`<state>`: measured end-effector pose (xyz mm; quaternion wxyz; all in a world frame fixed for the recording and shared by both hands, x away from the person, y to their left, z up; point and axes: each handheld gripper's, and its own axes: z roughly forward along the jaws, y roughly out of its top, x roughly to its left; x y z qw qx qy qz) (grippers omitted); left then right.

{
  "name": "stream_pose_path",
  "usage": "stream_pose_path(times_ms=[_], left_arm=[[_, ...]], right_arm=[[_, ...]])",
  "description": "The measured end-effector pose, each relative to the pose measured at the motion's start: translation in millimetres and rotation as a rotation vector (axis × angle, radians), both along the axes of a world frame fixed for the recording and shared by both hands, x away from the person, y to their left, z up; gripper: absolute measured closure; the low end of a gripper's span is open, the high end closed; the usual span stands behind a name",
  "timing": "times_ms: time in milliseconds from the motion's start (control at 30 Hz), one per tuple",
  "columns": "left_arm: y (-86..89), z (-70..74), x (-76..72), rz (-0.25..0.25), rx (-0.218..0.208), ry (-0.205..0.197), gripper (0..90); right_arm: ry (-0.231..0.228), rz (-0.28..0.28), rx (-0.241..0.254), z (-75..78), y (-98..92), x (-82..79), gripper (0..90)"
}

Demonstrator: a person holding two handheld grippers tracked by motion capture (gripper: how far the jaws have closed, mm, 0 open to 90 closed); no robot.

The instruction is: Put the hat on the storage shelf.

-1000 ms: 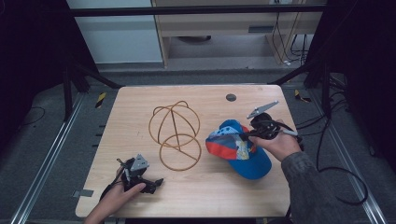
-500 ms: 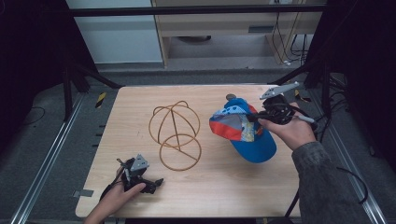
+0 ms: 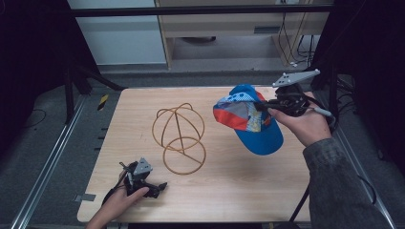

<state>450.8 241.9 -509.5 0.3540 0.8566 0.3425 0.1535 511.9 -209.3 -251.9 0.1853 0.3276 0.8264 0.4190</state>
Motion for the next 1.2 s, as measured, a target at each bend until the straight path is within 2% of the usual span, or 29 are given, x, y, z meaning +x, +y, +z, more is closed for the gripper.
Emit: stream_pose_path(times_ms=[367,700,933,1200], left_arm=[[0.0,0.1,0.0,0.0,0.0,0.001,0.0],[0.1,0.3,0.0,-0.002,0.003,0.003,0.0],[0.2,0.3,0.0,-0.003,0.004,0.003,0.0],[0.0,0.2,0.0,-0.002,0.001,0.004,0.0]], right_arm=[[-0.063,0.036,0.025,22.4,23.9,-4.4,89.9],[-0.113,0.101,0.022,43.2,66.2,-4.0,89.9],[-0.121,0.137,0.01,54.2,94.6,5.2,89.9],[-0.11,0.168,-0.007,55.8,120.4,15.6,89.9]])
